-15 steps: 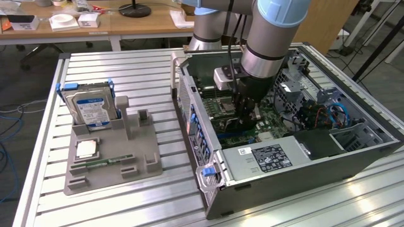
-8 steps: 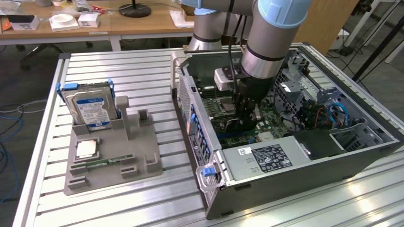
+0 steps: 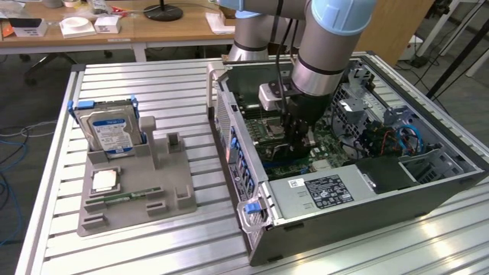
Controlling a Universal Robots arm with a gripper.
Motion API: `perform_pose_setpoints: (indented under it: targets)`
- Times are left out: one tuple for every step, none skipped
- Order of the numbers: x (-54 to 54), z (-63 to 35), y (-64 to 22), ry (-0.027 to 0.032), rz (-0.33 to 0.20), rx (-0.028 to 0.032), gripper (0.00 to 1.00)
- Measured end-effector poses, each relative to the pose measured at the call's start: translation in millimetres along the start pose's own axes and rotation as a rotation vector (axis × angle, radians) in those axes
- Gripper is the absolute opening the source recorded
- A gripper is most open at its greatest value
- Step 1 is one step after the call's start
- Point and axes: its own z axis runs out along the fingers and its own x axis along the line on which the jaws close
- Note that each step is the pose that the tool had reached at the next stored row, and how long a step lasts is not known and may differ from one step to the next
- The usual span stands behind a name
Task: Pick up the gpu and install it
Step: 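Insert the gpu into the slot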
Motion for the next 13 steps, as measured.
perform_pose_setpoints:
  targets:
    - [0.1,1.1,0.0,-0.0001,0.000,0.0000,0.26]
    - [0.1,2.1,0.0,0.0003,0.000,0.0001,0.26]
    - [0.2,2.8,0.0,0.0007,0.000,0.0001,0.26]
    - [0.2,3.5,0.0,0.0009,0.000,0.0002,0.26]
    - [0.2,4.2,0.0,0.0002,0.000,0.0006,0.26]
    - [0.2,4.7,0.1,-0.0005,0.000,0.0009,0.26]
    - [0.2,4.9,0.1,-0.0003,0.000,0.0008,0.26]
    - [0.2,5.1,0.1,-0.0001,0.000,0.0006,0.26]
    - [0.2,5.3,0.1,0.0001,0.000,0.0006,0.26]
    - [0.3,5.6,0.1,0.0000,0.000,0.0006,0.26]
    - [0.3,6.0,0.1,0.0000,0.000,0.0007,0.26]
    - [0.3,6.3,0.1,0.0001,0.000,0.0007,0.26]
    - [0.3,6.6,0.1,0.0002,0.000,0.0007,0.26]
